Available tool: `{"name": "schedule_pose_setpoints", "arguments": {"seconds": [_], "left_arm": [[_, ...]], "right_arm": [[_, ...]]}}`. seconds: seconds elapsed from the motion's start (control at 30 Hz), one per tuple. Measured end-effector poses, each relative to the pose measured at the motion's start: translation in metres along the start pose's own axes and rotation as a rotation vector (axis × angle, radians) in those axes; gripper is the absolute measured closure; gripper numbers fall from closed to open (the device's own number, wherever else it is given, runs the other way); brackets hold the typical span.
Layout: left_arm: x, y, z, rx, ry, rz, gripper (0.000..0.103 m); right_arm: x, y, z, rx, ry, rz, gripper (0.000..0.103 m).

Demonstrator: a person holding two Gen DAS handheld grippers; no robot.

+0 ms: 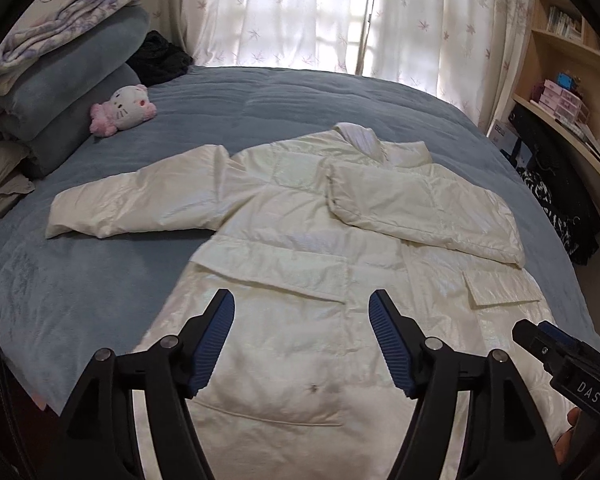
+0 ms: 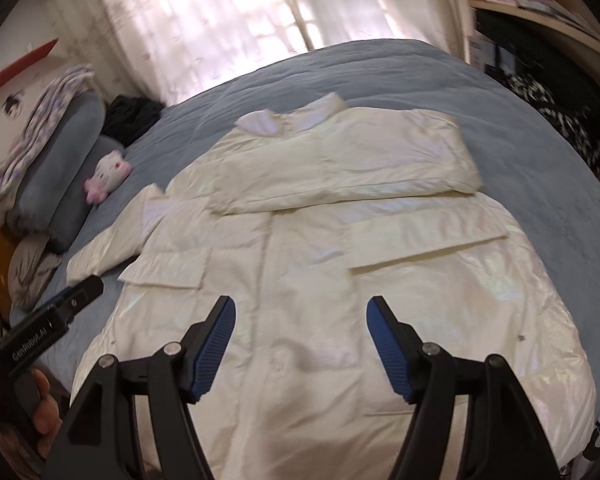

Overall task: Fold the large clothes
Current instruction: 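Open both tools and lift them off the folded side, then grasp the other jacket sleeve with the left tool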

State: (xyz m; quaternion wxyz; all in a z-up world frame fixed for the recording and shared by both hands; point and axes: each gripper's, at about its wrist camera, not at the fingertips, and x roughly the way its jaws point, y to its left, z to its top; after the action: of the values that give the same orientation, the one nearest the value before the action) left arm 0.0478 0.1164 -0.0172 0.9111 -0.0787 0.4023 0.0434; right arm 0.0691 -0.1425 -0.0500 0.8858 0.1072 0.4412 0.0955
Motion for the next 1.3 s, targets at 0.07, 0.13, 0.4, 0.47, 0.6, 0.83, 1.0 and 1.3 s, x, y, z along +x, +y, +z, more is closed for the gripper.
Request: {"name": "schedule_pose_setpoints", "arguments": {"seconds": [0.07, 0.13, 0.4, 0.47, 0.6, 0.83, 1.0, 1.3], "left_arm": [[-0.003, 0.020, 0.000, -0.022, -0.004, 0.002, 0.035], [-0.004, 0.038, 0.001, -0.041, -0.004, 0.001, 0.035], [0.010, 0.116, 0.000, -0.145, 0.010, 0.005, 0.035], [0.017, 0.135, 0.000, -0.170, 0.020, -0.002, 0.035], [0.033, 0.172, 0.001, -0.226, 0.031, -0.032, 0.035], [0.076, 0.248, 0.008, -0.375, 0.060, -0.108, 0.035], [0.110, 0.309, 0.016, -0.516, 0.038, -0.139, 0.035], [0.184, 0.378, 0.023, -0.695, 0.084, -0.170, 0.035]], "right_arm": [[0.001, 0.014, -0.001, -0.026, 0.003, 0.005, 0.034], [0.003, 0.030, 0.000, -0.045, 0.004, 0.009, 0.034], [0.027, 0.095, 0.000, -0.130, 0.017, 0.049, 0.034], [0.036, 0.111, -0.001, -0.156, 0.025, 0.048, 0.034], [0.059, 0.145, 0.003, -0.221, 0.048, 0.043, 0.034], [0.098, 0.205, 0.023, -0.308, 0.039, 0.062, 0.034], [0.130, 0.242, 0.040, -0.371, 0.020, 0.070, 0.034], [0.193, 0.276, 0.053, -0.382, 0.016, 0.055, 0.034]]}}
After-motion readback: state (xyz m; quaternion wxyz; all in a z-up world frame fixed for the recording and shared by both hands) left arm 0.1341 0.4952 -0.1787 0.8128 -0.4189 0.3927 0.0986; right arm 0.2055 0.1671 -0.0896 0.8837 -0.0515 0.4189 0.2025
